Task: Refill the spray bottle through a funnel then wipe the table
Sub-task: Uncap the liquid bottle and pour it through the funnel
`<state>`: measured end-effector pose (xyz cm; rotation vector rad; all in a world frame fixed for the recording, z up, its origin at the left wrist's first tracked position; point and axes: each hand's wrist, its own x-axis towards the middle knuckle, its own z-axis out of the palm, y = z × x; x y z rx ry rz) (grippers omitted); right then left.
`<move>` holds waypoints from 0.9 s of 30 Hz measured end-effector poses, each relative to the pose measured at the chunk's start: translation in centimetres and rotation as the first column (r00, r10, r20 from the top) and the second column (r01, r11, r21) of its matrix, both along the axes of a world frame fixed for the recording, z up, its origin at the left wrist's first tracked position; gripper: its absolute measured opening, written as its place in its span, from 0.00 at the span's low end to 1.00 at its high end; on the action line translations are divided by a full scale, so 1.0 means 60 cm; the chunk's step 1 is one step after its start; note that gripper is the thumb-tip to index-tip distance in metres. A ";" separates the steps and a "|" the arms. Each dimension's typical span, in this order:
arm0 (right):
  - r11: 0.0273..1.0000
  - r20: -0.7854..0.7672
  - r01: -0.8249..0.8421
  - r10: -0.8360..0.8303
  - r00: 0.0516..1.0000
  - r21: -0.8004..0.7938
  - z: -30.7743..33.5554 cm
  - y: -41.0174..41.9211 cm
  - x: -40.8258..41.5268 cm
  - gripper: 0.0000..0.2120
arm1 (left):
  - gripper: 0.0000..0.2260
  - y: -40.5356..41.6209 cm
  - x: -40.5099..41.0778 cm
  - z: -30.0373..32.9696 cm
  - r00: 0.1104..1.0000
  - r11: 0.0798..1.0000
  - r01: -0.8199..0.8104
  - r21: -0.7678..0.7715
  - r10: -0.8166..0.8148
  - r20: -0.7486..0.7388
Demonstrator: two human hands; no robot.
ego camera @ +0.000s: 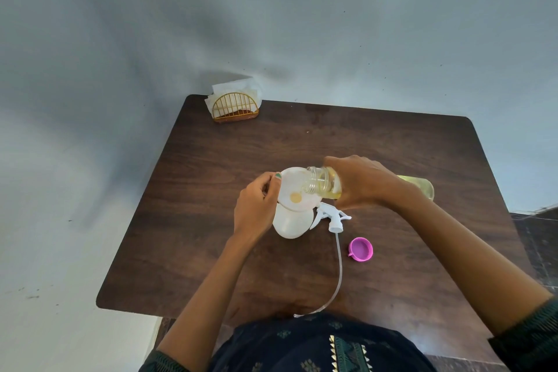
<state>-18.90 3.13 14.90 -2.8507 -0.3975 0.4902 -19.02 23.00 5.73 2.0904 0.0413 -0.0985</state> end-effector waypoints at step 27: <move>0.999 0.000 0.002 -0.002 1.000 -0.050 0.010 0.005 0.001 0.25 | 0.12 0.002 -0.002 -0.001 1.000 1.000 0.009 0.008 -0.009 0.008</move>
